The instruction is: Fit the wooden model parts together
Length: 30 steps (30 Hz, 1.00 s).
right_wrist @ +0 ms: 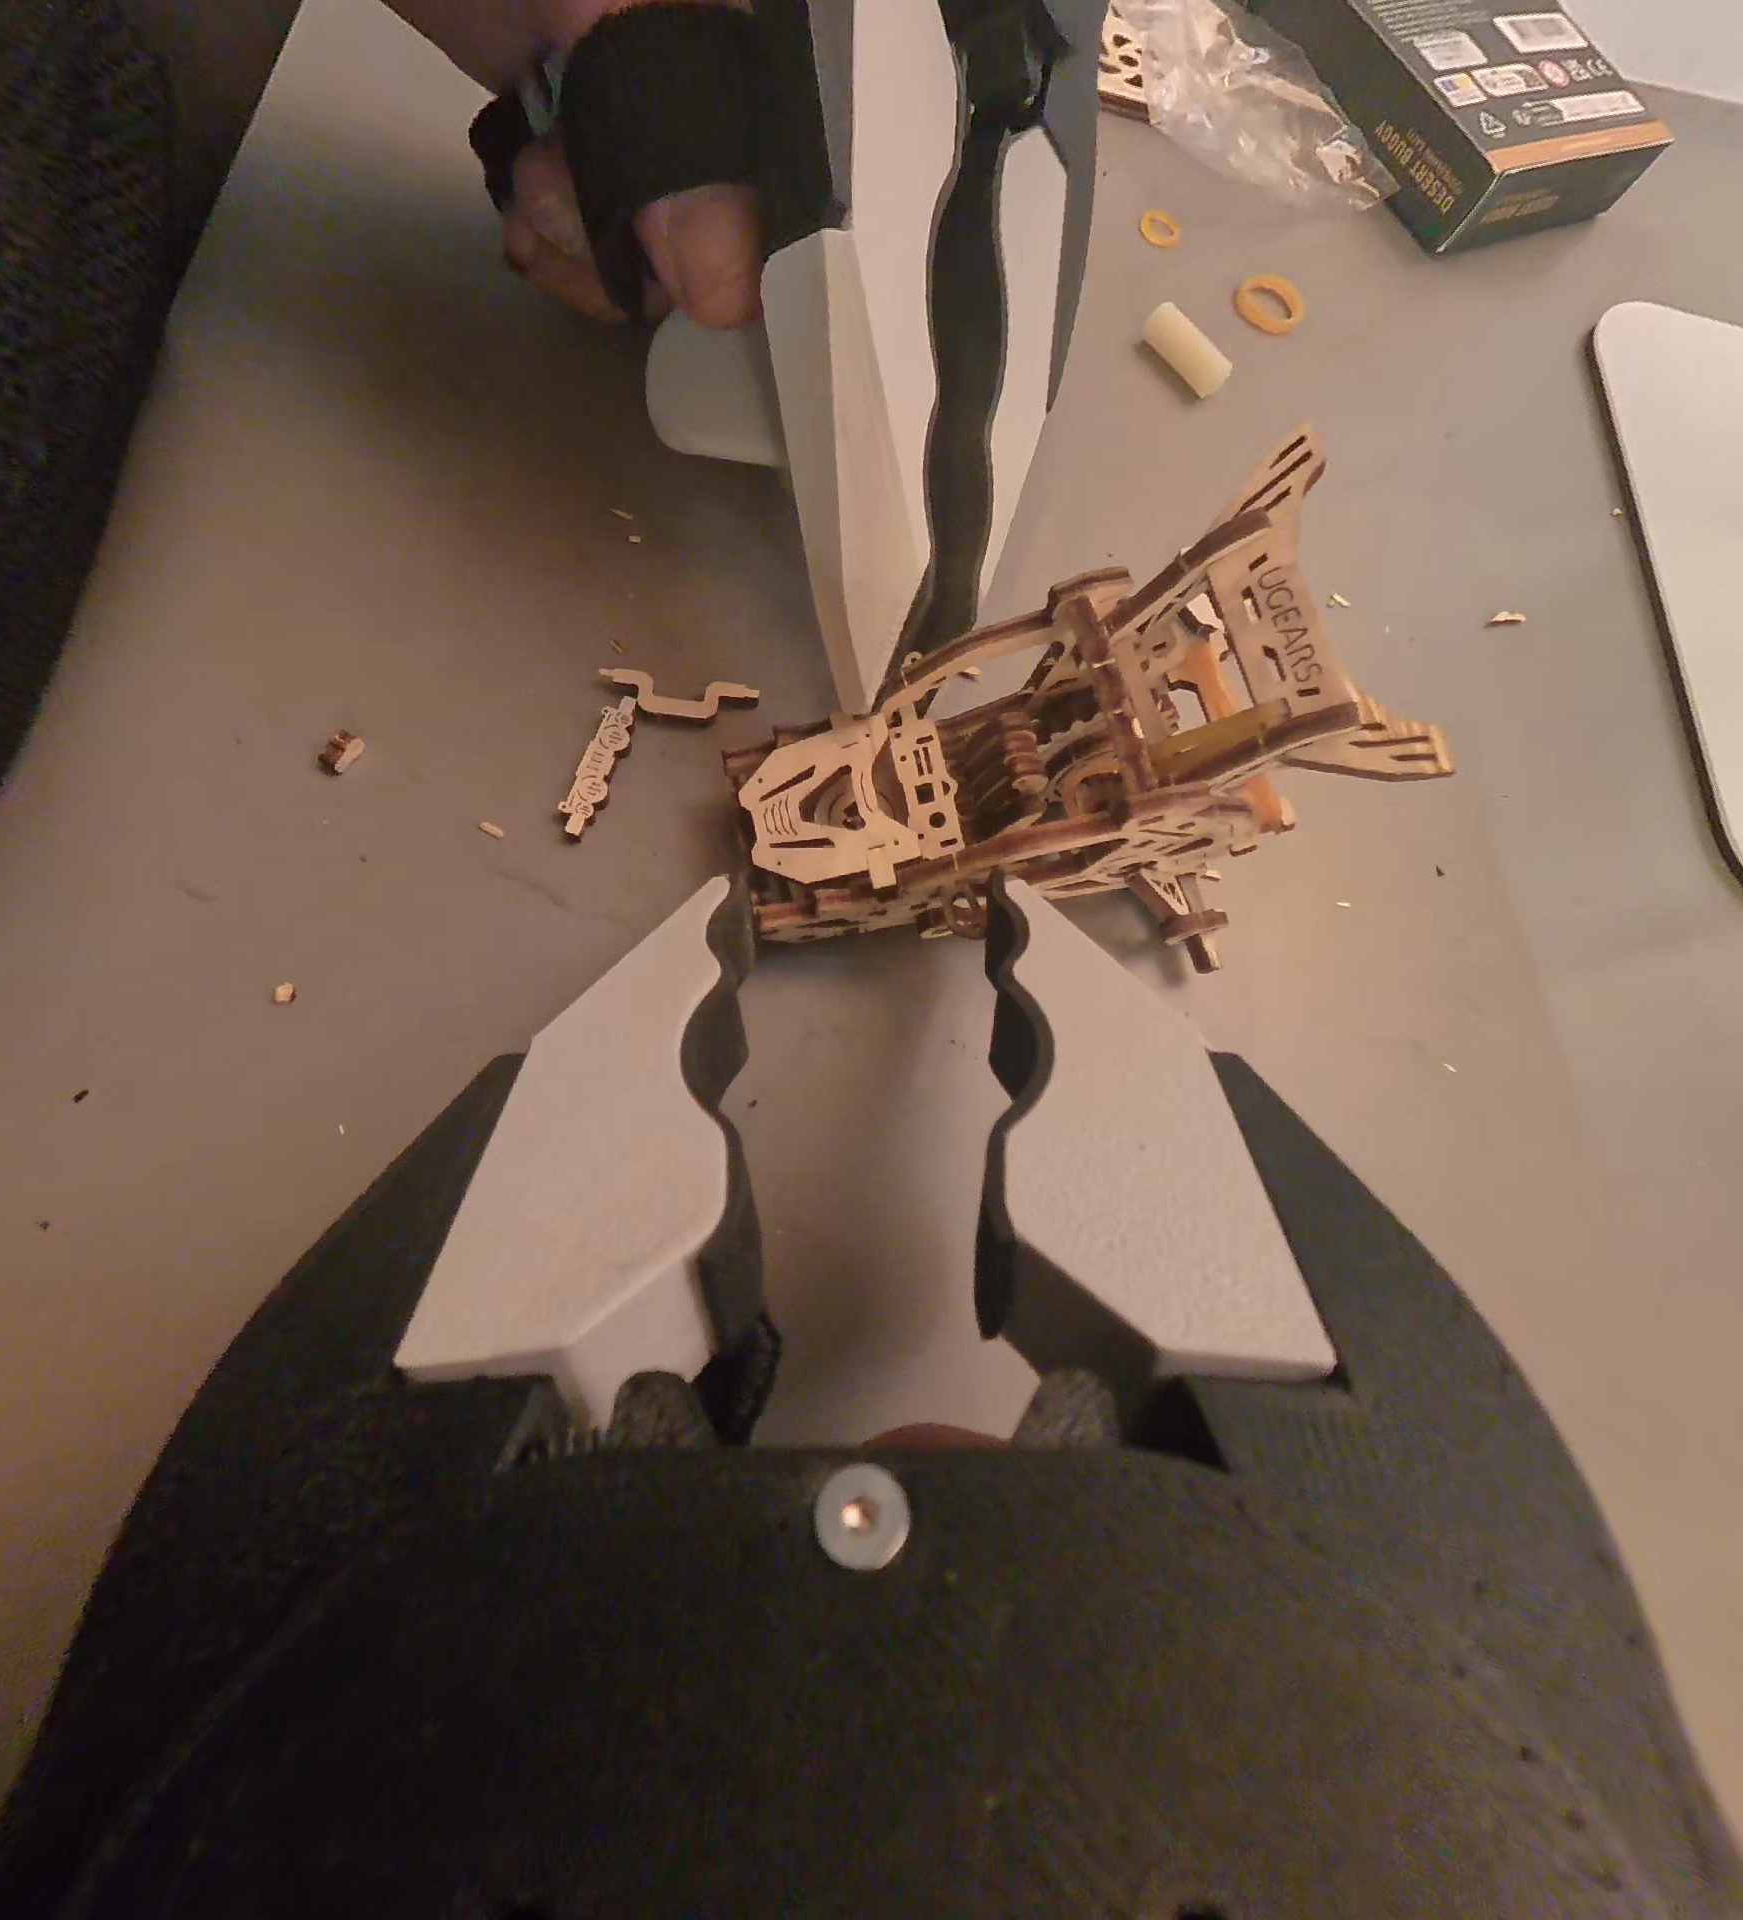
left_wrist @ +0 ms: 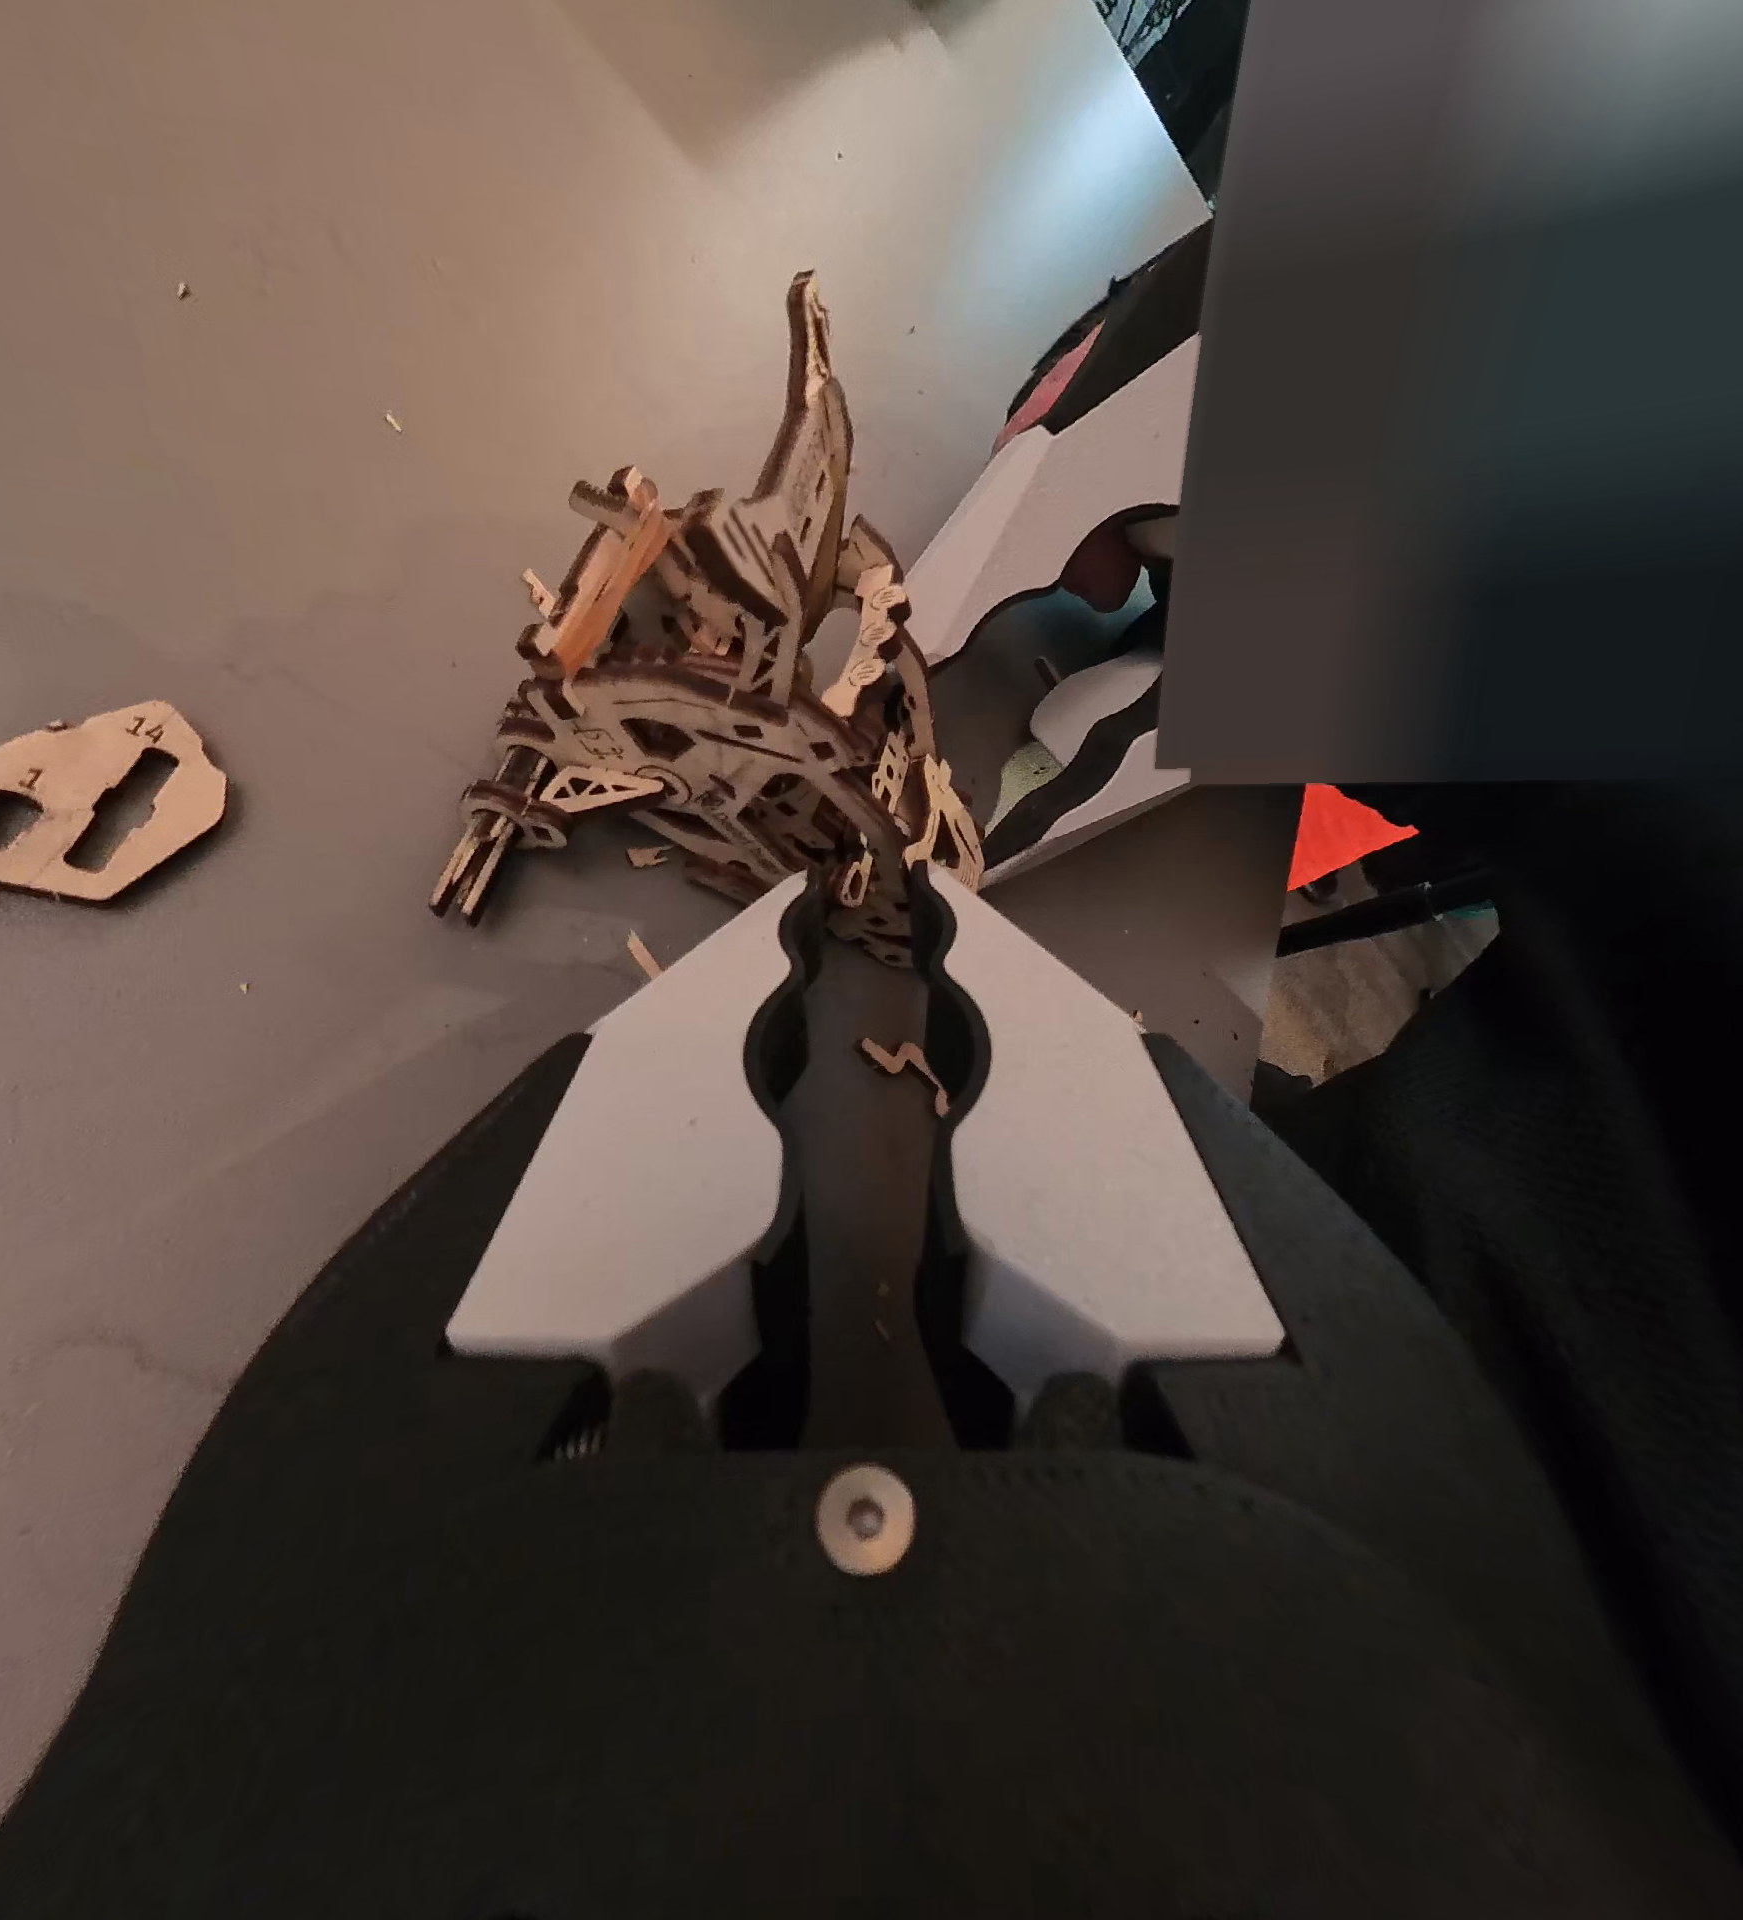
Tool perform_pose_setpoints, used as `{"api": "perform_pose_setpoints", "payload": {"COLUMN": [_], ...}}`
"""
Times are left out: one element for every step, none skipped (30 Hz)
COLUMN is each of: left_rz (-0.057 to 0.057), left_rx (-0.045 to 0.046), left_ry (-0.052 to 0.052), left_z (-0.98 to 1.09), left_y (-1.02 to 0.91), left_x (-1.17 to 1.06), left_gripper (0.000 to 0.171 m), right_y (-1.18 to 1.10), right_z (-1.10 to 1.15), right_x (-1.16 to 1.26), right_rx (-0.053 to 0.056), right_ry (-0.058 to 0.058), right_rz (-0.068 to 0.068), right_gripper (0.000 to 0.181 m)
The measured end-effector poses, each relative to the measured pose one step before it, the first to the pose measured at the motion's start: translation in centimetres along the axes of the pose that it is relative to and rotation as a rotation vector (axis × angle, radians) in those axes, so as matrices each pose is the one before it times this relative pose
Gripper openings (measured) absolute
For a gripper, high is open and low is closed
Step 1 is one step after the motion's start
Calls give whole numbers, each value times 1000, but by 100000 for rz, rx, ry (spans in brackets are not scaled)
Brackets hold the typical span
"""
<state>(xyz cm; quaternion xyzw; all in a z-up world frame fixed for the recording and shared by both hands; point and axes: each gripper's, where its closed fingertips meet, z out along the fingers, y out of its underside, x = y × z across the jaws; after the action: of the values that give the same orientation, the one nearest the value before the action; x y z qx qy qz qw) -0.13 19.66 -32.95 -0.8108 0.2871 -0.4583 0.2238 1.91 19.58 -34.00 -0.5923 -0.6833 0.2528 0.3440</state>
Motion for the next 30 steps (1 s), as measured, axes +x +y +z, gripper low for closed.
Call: {"api": "perform_pose_setpoints", "payload": {"left_rz": [-531, -533, -478, 14, 68, -630, -1266, -1931, -2102, -1452, -471, -397, -866, -1089, -1312, -1370, -837, -466, 41, -112, -420, -193, 741, 981, -61, -857, -809, -31, 126, -639], "left_rx": [-50, -221, -299, -36, 138, 36, 98, 0, -163, 164, 581, 286, 37, 960, 1176, 861, 651, 1313, 1997, 1004, -426, -1266, -1582, -369, 187, -360, -511, -278, -571, -621], "left_ry": [480, 468, 494, 290, 305, 564, 992, 1482, 1823, 1927, 2319, 1845, 909, 632, 558, 411, 568, -219, -244, 66, -257, -683, -392, -674, 31, 222, 365, 164, 576, 1060], "left_z": [-12, 0, -10, -17, -6, -16, -15, -55, -80, -142, -175, -171, -182, -197, -183, -147, -162, -219, -216, -93, 59, 177, 206, 121, 37, 41, 20, 28, 40, -36], "left_y": [6, -7, -10, 3, -7, -13, -6, 3, 20, -20, -48, 1, 25, -110, -170, -158, -155, -306, -473, -374, -85, 165, 220, 32, -37, 46, 33, 14, 94, 110], "left_x": [0, -3, -4, -5, 7, 8, 2, 5, 32, 93, 216, 172, -9, -61, -73, -118, -81, -195, -158, -139, -175, -157, 21, 22, 26, -38, -10, 30, 93, 84], "left_gripper": [13, 13, 13, 13, 13, 13, 13, 13, 13, 16, 17, 15, 15, 15, 12, 11, 10, 9, 6, 5, 5, 3, 1, 1, 1, 1, 1, 1, 1, 1], "right_y": [6, 5, 7, -7, 26, 12, -5, -14, -23, 57, -17, -34, -29, 5, -3, 2, -6, 5, -8, -23, -19, -14, -18, 12, 18, 10, 5, 9, 19, -3], "right_z": [4, 4, 13, 25, 9, -1, 8, 20, 33, 26, 22, 54, 25, 1, 9, -2, 1, -1, 9, 14, 19, 24, 13, 8, -5, -1, 10, -13, -12, 0], "right_x": [-1, -11, -2, -4, 16, -1, -4, -31, -54, -70, -10, -46, -9, 7, 1, 0, 12, 1, -7, 4, -29, -29, -10, 5, -3, -16, -1, 5, 9, -12], "right_rx": [-98, -94, -355, -373, -223, 61, -27, 17, 38, -512, -202, -6, 186, -7, 3, 60, -24, -186, -141, -26, -33, 43, 83, -82, -47, 11, 34, -100, -74, 177], "right_ry": [108, 100, 416, 593, 342, 184, 182, 1, -53, -142, 345, 19, 53, -87, -111, -100, -57, 128, 117, -34, -130, -160, -60, 25, 6, -67, -70, -2, 45, -208], "right_rz": [-490, -361, -516, -406, -147, -250, -292, 10, -338, -775, -538, 0, -62, 3, 54, 62, 28, -297, -197, -56, -97, -49, 30, -34, -131, -80, -13, 100, 84, 290], "right_gripper": [43, 43, 43, 43, 43, 43, 43, 43, 43, 41, 41, 41, 41, 41, 41, 41, 41, 41, 41, 41, 41, 41, 41, 41, 41, 41, 41, 41, 41, 42]}}
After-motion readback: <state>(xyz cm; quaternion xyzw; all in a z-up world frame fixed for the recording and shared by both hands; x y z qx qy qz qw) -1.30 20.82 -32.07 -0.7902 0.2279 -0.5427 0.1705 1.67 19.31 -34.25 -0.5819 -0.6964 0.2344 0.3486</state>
